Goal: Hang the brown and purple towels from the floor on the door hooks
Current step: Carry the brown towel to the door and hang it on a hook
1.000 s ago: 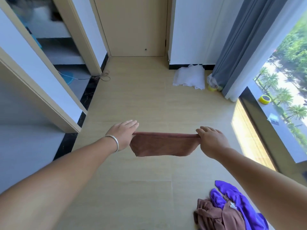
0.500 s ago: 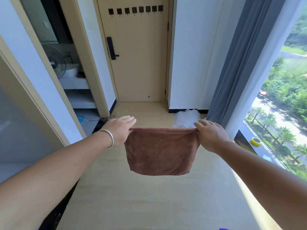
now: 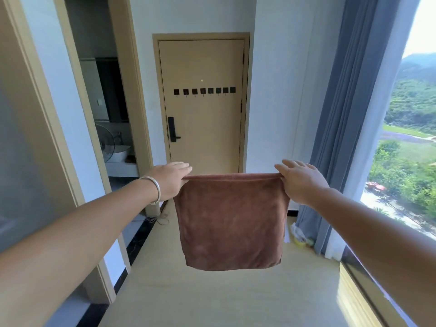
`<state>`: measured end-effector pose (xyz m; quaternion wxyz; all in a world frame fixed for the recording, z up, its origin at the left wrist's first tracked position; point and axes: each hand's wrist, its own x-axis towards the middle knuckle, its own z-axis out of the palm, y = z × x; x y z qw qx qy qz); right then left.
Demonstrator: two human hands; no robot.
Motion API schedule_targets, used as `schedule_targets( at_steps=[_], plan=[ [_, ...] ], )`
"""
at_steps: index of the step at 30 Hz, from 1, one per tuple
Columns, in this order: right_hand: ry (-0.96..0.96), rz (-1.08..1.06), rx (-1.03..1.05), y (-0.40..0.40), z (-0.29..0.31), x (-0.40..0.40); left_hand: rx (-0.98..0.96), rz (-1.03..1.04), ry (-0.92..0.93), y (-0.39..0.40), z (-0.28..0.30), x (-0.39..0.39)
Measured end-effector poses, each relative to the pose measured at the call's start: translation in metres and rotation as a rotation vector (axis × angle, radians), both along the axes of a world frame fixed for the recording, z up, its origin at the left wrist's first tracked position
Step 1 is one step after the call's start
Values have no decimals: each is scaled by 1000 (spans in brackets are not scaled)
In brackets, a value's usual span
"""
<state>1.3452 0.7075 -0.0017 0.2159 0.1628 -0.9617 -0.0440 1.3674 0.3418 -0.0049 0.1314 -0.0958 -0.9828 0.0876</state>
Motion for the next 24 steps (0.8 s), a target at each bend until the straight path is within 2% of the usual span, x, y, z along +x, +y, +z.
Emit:
schedule_targets(
  at_steps=[7,13,17,24],
  plan=[
    [132,41,3,6,81,9,-30,-13,132,3,85,13],
    [167,75,-43,10,129,10,-55,2,204,5,137,25],
    [169,139,-50,8,140,0,-40,34,229,1,155,33],
    [104,234,-90,-22,130,-36,-42,71,275,-28,153,31]
  ],
)
